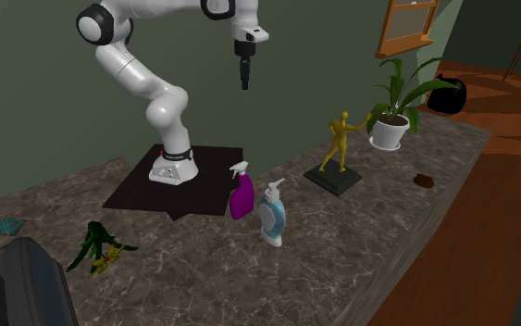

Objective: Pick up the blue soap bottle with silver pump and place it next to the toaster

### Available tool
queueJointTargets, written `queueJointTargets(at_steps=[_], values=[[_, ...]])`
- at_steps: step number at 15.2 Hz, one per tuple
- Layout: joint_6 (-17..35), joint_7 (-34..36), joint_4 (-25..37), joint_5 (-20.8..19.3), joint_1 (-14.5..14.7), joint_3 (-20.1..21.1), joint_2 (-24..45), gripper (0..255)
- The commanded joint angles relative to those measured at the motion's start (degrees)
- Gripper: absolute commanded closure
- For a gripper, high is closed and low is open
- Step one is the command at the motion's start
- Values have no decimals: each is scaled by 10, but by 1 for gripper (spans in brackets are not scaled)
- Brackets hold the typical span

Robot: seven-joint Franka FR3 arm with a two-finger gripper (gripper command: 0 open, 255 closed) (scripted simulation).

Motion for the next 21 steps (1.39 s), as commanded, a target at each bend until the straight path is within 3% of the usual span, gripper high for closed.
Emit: queueJointTargets(at_steps=[1,11,21], values=[[0,0,0,0,0,0,0,0],[98,-112,-19,-75,-45,-96,88,0],[198,-220,30,-111,-79,-189,236,0]])
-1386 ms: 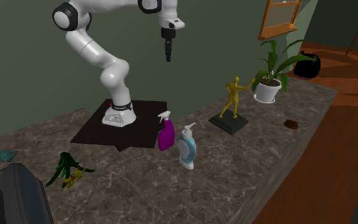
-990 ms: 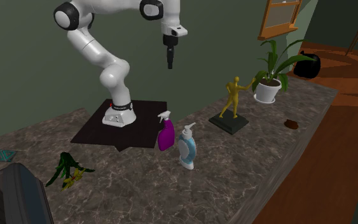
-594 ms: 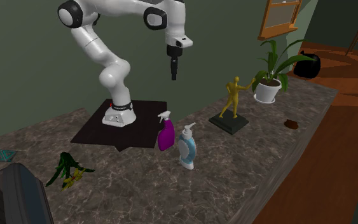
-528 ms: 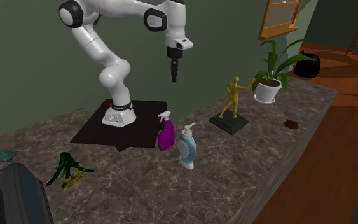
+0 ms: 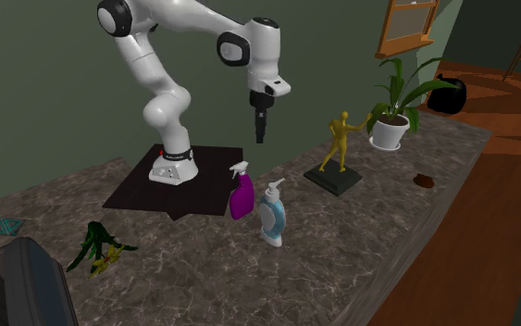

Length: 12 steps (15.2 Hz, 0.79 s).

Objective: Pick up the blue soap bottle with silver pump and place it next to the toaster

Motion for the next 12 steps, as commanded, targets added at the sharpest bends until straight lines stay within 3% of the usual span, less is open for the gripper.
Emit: queueJointTargets(at_steps=[1,6,12], values=[[20,-25,18,-2,-6,-20,37,0],[60,-85,70,9,-19,-60,129,0],[92,-162,155,49,-42,-95,252,0]])
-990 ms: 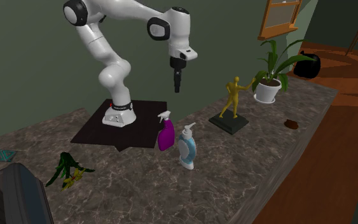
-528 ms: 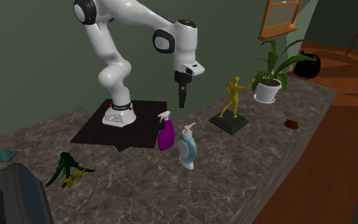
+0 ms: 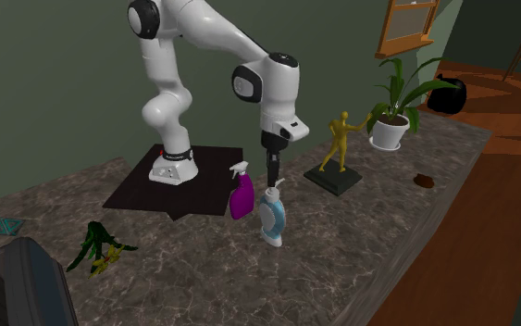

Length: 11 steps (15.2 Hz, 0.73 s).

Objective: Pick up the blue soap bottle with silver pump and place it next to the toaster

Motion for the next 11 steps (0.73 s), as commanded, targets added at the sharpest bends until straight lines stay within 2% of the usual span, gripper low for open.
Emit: queueJointTargets(at_steps=[1,8,11], values=[[10,-20,20,12,-8,-6,32,0],[62,-28,-10,24,-11,-6,56,0],[66,-29,-12,25,-12,-6,58,0]])
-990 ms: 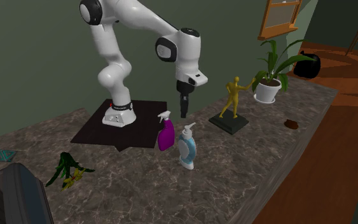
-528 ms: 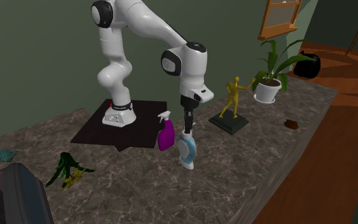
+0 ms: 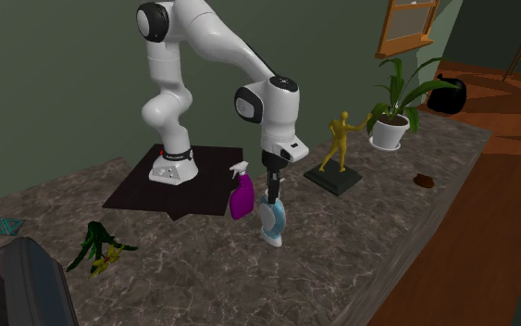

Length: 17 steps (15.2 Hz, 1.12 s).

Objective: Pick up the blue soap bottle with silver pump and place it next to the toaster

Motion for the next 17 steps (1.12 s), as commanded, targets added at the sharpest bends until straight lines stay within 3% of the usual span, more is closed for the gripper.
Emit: queueJointTargets(at_steps=[1,5,6,17], values=[[2,0,-2,0,0,0,0,0],[2,0,-1,0,0,0,0,0],[2,0,-1,0,0,0,0,255],[-13,2,5,-4,1,-1,-8,255]])
